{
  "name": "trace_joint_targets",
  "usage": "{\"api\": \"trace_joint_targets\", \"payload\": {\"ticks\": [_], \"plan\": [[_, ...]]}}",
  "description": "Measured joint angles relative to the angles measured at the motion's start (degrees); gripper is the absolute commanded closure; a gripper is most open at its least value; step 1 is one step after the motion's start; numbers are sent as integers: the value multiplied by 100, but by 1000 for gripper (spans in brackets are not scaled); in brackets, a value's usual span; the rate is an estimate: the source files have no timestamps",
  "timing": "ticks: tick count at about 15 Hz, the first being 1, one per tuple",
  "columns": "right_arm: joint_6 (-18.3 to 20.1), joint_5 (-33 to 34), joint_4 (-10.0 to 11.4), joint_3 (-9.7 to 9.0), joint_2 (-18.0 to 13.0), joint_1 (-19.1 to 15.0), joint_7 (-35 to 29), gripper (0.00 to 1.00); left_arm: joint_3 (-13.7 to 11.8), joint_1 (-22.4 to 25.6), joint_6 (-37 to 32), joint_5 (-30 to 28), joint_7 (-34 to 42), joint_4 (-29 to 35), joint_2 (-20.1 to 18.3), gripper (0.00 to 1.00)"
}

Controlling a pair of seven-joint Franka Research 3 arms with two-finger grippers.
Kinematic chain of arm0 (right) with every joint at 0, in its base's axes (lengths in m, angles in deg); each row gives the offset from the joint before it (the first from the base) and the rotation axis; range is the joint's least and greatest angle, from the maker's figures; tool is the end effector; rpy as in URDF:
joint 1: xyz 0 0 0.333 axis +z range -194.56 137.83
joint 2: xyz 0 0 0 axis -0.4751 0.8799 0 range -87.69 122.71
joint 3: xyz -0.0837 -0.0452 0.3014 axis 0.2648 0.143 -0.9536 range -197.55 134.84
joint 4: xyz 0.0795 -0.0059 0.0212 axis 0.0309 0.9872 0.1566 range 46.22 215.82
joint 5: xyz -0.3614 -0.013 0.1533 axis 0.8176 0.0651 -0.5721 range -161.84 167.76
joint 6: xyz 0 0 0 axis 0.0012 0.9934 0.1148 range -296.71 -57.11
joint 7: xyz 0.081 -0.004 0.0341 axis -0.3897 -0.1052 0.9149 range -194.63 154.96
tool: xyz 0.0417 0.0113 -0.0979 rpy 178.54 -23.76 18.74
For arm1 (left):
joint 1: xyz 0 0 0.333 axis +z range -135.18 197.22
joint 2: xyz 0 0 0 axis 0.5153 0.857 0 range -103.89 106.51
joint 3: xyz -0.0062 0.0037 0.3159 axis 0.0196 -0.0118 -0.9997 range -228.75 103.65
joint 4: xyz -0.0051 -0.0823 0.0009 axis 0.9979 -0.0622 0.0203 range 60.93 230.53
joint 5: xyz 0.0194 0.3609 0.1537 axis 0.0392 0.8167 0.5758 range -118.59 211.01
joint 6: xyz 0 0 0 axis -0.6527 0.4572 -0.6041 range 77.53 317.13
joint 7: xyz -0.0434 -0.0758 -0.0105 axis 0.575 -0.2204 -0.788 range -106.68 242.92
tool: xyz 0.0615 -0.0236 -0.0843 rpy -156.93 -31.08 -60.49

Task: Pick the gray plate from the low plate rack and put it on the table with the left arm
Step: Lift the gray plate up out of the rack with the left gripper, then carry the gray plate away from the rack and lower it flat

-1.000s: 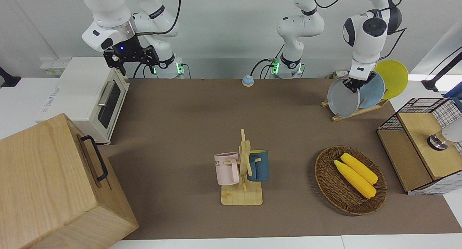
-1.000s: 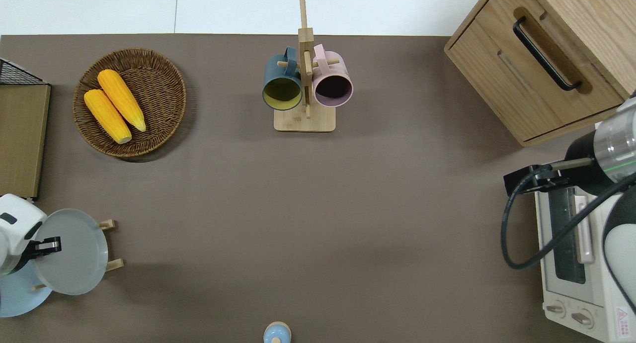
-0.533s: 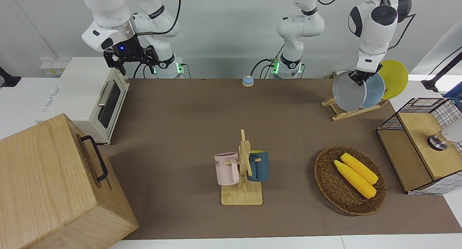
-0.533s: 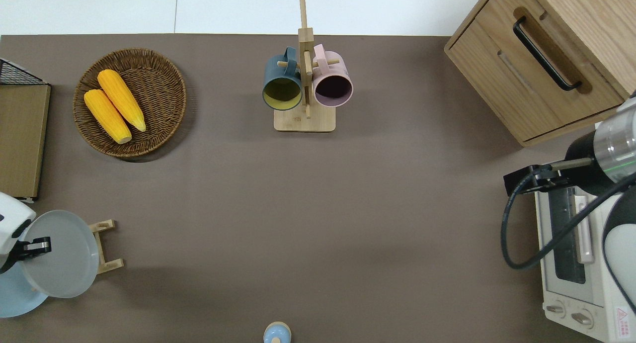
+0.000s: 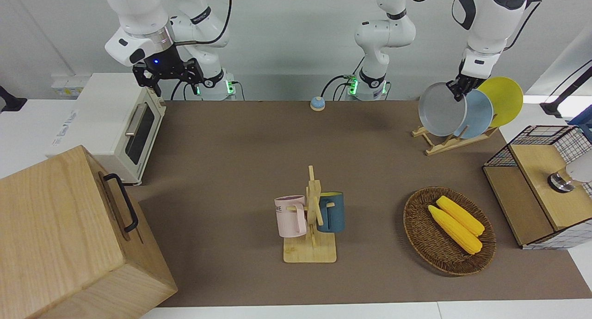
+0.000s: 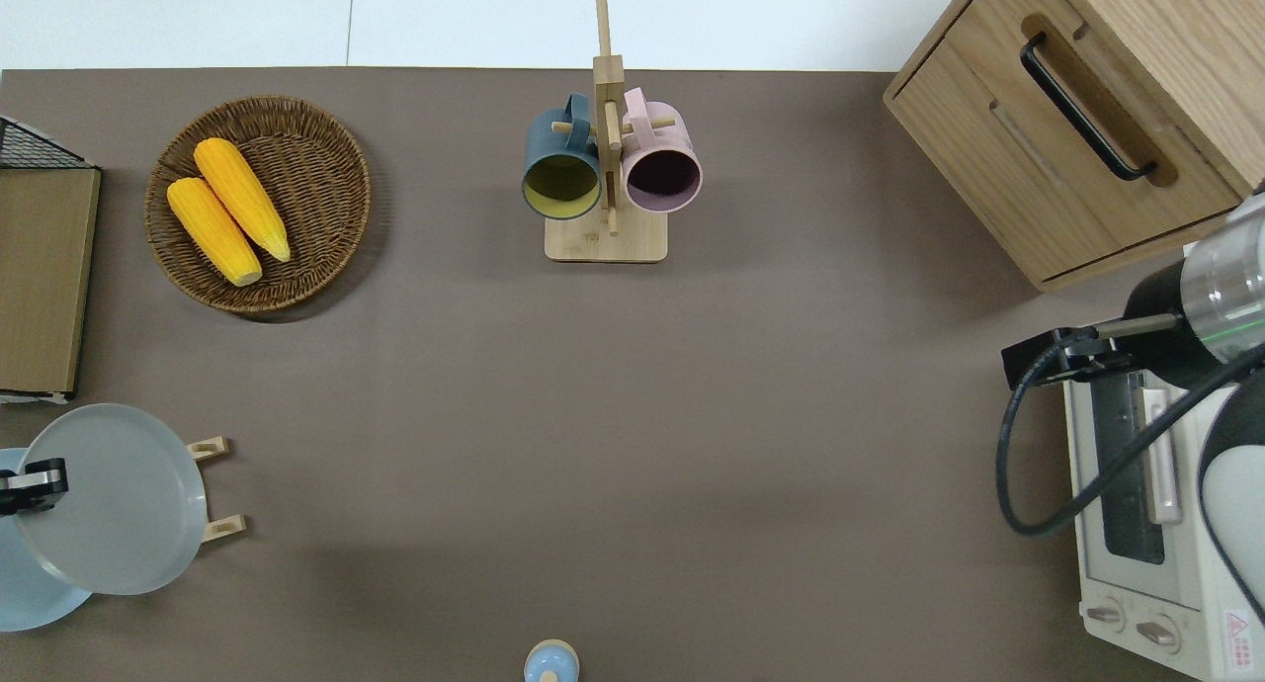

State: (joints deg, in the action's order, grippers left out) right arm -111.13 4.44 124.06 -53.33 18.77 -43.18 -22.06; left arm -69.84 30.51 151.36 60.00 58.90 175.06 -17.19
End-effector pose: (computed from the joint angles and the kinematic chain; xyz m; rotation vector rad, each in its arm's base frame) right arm 0.5375 0.0618 0.6421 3.1075 0.1295 -0.1734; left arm 0.4472 0.0809 0.5460 -2.9240 -0.3326 0.0796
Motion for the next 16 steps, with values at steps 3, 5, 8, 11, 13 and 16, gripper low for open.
{"api": "trace_joint_targets", "payload": {"ticks": [3, 5, 8, 11, 13, 16], "plan": [[0, 0, 0, 0, 0, 0, 0, 17, 3, -85, 0, -668, 10, 2, 63, 904], [0, 0, 0, 0, 0, 0, 0, 17, 5, -146, 4, -1095, 158, 4, 135, 904], [0, 0, 0, 0, 0, 0, 0, 17, 8, -205, 5, -1859, 573, 12, 276, 904], [0, 0, 0, 0, 0, 0, 0, 17, -5, -207, 4, -2486, 1062, 28, 402, 904], [0, 0, 0, 0, 0, 0, 0, 17, -26, -206, 4, -2896, 1365, 44, 499, 904], [0, 0, 0, 0, 0, 0, 0, 17, -41, -205, 28, -3324, 1746, 122, 621, 898]]}}
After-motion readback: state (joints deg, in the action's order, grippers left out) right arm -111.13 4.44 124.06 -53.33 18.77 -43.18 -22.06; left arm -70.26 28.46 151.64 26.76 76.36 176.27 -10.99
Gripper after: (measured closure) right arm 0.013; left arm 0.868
